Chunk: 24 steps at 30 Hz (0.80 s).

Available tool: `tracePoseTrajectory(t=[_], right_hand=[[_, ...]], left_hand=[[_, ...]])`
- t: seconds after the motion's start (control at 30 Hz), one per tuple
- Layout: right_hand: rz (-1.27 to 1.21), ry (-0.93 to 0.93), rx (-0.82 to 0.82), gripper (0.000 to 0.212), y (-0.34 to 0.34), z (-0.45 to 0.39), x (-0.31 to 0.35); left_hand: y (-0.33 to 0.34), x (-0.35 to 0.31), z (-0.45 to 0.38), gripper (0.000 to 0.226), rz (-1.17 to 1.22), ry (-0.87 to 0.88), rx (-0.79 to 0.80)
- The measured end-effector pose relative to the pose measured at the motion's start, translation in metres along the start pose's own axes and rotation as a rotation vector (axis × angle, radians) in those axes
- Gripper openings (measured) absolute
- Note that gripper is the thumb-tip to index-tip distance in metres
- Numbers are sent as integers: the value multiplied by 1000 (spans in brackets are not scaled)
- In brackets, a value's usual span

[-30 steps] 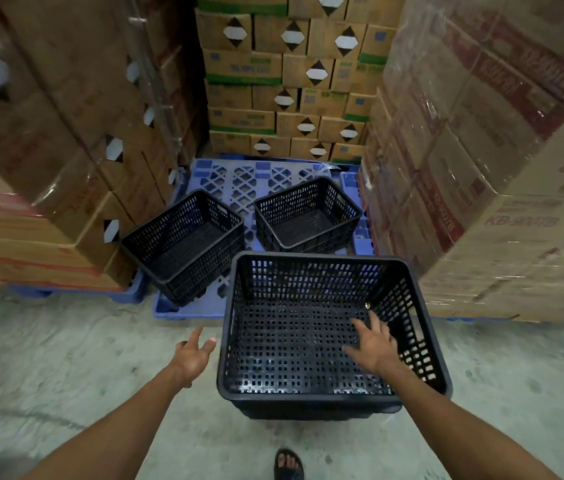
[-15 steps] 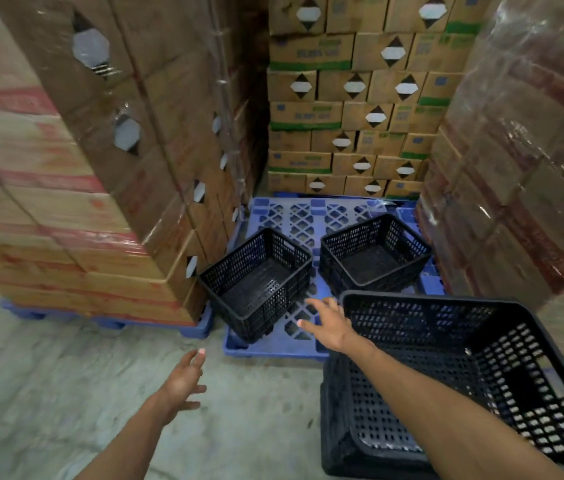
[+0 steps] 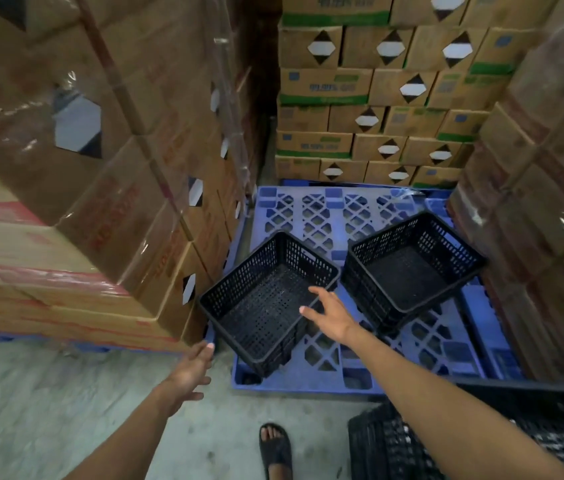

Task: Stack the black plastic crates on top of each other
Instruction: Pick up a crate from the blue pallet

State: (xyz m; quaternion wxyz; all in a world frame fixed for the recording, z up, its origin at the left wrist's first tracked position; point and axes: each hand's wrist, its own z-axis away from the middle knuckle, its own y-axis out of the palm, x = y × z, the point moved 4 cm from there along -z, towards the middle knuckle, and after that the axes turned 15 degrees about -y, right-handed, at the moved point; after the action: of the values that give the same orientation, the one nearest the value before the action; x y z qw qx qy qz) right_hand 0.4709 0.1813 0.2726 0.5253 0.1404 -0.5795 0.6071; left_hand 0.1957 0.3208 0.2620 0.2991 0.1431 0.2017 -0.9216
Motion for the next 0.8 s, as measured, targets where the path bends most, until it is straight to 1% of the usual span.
tracePoseTrajectory(t=[0.17,0.3,0.47,0.57,0.63,0.7,0.77,0.8], right_hand=[[-29,104,2,67,12,-120,-62],[36,164,55,72,32,-193,-115],[278,120,182,90,55,-270,-182],[394,171,158,93,54,-306,-223],[424,244,138,95,52,-320,-251],[445,303,127,102,52,-329,-278],[479,315,63,109,49,-337,-295],[501,319,1,111,46,-341,-301]], left_hand=[[1,-43,-107,54,22,-125,16],[8,-53,-185,56,59,-237,12],[31,-51,-280,70,64,-311,32],[49,-49,-330,77,106,-342,24],[59,-48,-358,71,164,-347,-5],[68,-44,-383,56,261,-355,-56],[72,-38,-400,40,352,-358,-116],[74,-33,-406,39,371,-359,-131]])
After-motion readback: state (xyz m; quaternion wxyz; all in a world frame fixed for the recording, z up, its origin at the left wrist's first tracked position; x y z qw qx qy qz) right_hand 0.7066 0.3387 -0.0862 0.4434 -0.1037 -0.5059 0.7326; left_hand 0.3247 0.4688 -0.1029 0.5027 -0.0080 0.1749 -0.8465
